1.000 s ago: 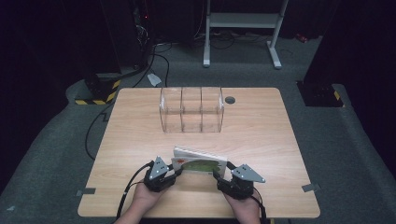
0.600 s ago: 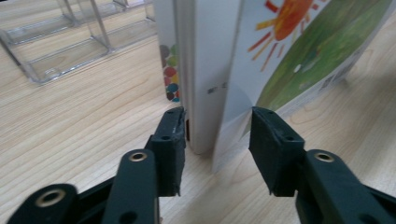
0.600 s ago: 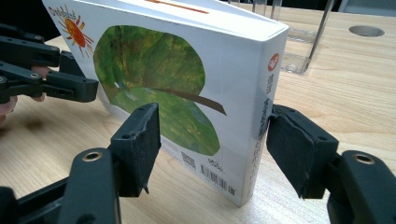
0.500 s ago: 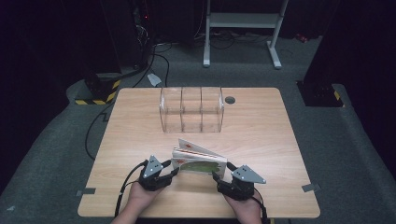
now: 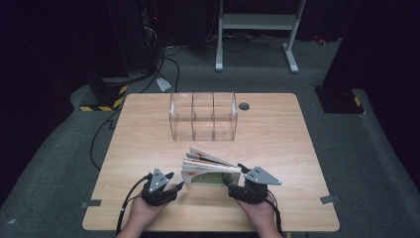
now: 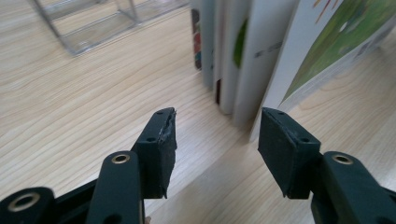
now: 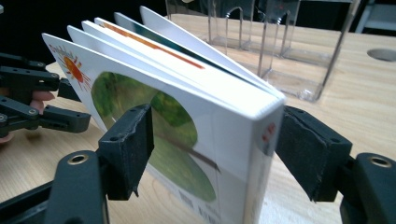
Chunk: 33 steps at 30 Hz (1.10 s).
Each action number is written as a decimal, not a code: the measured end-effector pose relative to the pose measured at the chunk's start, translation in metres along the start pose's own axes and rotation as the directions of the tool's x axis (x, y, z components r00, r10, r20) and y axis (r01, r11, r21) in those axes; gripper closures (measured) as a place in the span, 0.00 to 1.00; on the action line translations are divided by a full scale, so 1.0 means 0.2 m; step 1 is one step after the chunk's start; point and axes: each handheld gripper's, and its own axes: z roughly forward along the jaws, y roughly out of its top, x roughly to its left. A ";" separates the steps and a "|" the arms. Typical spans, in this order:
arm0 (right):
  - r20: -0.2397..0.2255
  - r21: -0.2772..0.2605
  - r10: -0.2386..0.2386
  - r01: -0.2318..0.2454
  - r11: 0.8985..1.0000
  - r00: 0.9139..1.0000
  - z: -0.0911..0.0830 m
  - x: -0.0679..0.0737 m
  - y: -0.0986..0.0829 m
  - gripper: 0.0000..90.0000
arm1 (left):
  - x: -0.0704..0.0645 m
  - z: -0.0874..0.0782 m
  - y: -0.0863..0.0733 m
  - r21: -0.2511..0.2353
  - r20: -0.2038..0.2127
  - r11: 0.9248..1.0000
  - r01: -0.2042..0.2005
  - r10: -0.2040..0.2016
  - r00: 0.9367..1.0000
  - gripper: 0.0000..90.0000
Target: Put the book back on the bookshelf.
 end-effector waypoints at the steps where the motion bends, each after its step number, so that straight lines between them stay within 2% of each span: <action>1: -0.001 -0.004 -0.002 0.002 1.000 1.000 0.00 0.00 0.01 0.32 | 0.01 -0.01 -0.01 0.000 -0.006 1.000 0.005 -0.005 1.000 0.52; 7: -0.023 -0.033 -0.025 0.024 0.999 0.999 0.02 0.01 0.03 0.40 | 0.05 -0.05 -0.05 0.012 -0.054 1.000 0.023 -0.023 0.998 0.51; 15: -0.043 -0.043 -0.039 0.037 0.998 0.998 0.01 -0.01 0.03 0.54 | 0.14 -0.08 -0.09 0.030 -0.128 0.997 0.072 -0.068 0.989 0.50; 16: -0.047 -0.041 -0.040 0.038 0.998 0.998 0.00 -0.01 0.03 0.57 | 0.15 -0.08 -0.09 0.033 -0.138 0.996 0.077 -0.072 0.988 0.50; 19: -0.068 -0.045 -0.058 0.055 0.998 0.996 -0.01 0.00 0.02 0.65 | 0.19 -0.09 -0.10 0.037 -0.163 0.991 0.126 -0.119 0.980 0.49; 25: -0.076 -0.049 -0.091 0.087 0.995 0.993 -0.03 0.02 0.01 0.78 | 0.26 -0.08 -0.11 0.064 -0.215 0.981 0.185 -0.168 0.962 0.45; 28: -0.044 -0.048 -0.109 0.107 0.993 0.993 -0.04 0.04 0.01 0.82 | 0.27 -0.05 -0.12 0.085 -0.239 0.977 0.196 -0.171 0.956 0.42; 33: -0.025 -0.046 -0.088 0.087 0.995 0.996 -0.07 0.03 0.00 0.82 | 0.29 -0.01 -0.11 0.111 -0.266 0.971 0.210 -0.174 0.948 0.37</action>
